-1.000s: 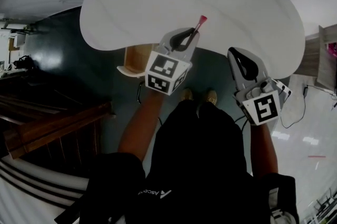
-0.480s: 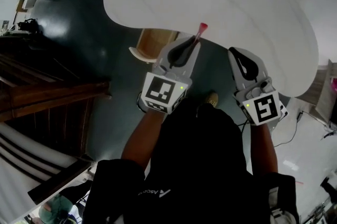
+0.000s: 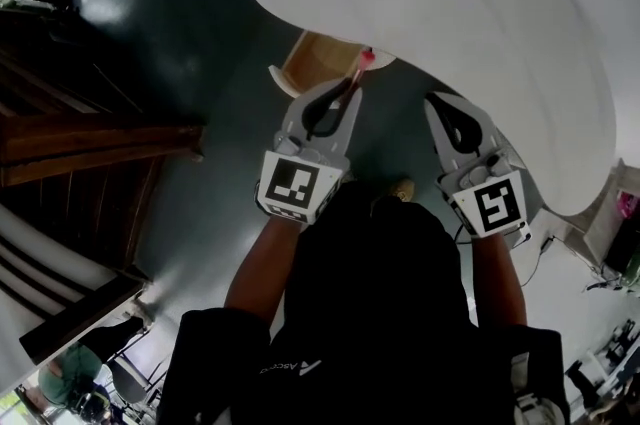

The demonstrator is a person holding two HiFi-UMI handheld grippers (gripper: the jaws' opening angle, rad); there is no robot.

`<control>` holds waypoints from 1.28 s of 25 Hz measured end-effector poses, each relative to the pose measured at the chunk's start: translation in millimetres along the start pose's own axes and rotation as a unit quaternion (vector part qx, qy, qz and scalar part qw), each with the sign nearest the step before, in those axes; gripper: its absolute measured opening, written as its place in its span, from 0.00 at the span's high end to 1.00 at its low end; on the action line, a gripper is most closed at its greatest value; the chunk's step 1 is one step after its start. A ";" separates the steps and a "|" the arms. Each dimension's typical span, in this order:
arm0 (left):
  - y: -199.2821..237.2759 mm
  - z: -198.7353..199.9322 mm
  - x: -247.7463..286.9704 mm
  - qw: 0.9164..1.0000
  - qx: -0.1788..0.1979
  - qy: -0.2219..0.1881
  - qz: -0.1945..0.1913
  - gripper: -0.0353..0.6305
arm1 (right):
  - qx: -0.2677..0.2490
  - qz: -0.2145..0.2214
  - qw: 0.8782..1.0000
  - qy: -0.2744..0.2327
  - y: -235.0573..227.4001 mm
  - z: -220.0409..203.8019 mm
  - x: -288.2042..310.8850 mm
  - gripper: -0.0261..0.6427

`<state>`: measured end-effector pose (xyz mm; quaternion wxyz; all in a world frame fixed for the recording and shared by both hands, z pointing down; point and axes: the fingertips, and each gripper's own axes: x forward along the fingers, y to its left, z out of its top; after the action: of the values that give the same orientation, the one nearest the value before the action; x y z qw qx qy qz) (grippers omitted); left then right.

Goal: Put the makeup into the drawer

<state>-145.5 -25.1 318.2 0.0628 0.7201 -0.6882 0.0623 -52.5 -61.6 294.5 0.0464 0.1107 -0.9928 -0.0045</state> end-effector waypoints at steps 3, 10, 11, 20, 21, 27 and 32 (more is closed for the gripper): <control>37.7 -20.6 -16.8 1.000 -0.011 0.012 0.016 0.87 | -0.006 0.016 1.000 0.010 22.4 -5.0 33.0 0.96; 102.5 -77.6 -33.3 0.997 -0.040 0.045 0.040 0.87 | -0.038 0.054 0.997 0.044 61.0 -33.6 102.8 0.96; 110.2 -87.7 -32.7 0.997 -0.047 0.053 0.042 0.87 | -0.045 0.059 0.996 0.050 65.0 -39.5 112.3 0.96; 158.3 -207.3 1.5 0.985 -0.060 0.153 0.055 0.87 | -0.049 0.116 0.987 0.103 78.9 -129.0 163.7 0.96; 164.3 -220.3 5.3 0.983 -0.054 0.164 0.053 0.87 | -0.050 0.121 0.986 0.107 80.0 -140.3 167.4 0.96; 191.7 -275.3 27.0 0.976 -0.017 0.212 0.038 0.87 | -0.056 0.143 0.979 0.132 79.2 -200.1 187.3 0.96; 193.3 -317.4 61.1 0.966 0.030 0.255 -0.007 0.87 | -0.056 0.146 0.977 0.143 64.6 -246.8 199.2 0.96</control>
<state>-336.9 -38.0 642.3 0.2154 0.6865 -0.6424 0.2639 -237.2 -42.1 559.6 0.1940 -0.0387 -0.9795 -0.0376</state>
